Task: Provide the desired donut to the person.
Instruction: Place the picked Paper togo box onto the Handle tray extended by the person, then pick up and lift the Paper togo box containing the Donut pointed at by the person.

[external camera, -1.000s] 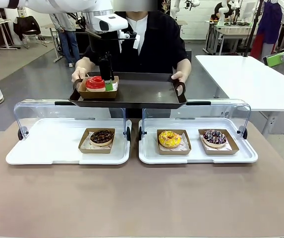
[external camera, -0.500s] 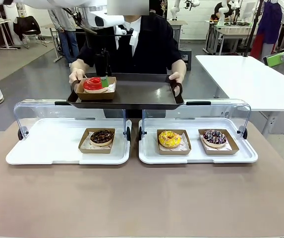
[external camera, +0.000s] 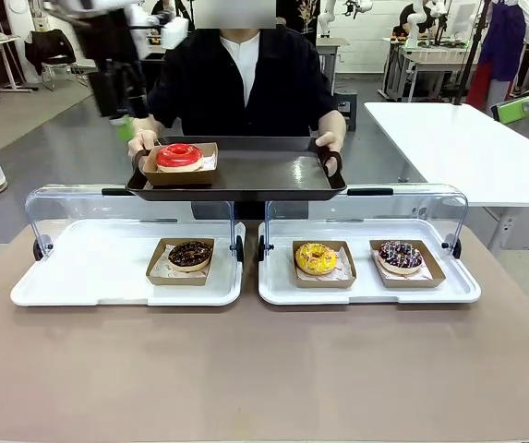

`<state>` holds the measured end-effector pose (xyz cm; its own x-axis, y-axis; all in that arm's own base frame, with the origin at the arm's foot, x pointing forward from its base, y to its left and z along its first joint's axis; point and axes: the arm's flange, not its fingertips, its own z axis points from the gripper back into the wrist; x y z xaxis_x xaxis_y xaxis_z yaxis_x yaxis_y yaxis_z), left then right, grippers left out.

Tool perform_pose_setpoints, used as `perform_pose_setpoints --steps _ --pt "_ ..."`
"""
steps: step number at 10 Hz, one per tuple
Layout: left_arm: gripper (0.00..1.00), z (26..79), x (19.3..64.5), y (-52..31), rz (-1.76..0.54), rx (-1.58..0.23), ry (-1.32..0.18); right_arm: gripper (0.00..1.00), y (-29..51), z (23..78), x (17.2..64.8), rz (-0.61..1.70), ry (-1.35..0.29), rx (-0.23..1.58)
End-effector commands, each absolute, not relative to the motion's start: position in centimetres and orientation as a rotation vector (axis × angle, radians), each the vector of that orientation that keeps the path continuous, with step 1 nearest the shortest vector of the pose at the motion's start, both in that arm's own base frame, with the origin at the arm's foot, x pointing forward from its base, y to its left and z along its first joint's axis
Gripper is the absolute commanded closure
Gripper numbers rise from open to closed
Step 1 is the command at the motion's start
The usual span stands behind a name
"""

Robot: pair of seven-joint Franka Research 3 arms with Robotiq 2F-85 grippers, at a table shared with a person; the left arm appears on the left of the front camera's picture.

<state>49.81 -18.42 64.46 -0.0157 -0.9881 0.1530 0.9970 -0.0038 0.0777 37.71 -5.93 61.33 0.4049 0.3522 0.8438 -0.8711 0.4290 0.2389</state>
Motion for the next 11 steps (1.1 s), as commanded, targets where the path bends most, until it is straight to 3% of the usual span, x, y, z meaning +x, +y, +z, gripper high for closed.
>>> perform_pose_setpoints --steps 1,10,11 --pt "0.0 61.5 47.6 -15.5 -1.555 -0.077 -0.239 0.0 -5.9 61.5 38.1 0.886 -0.832 0.795" --pt "0.0 60.9 47.3 -13.2 -1.506 -0.06 -0.216 0.0 -5.9 61.5 38.1 0.886 -0.832 0.795" --pt "0.0 60.9 48.9 -10.6 -1.442 -0.14 -0.294 0.0 -5.9 61.5 38.1 0.886 -0.832 0.795"
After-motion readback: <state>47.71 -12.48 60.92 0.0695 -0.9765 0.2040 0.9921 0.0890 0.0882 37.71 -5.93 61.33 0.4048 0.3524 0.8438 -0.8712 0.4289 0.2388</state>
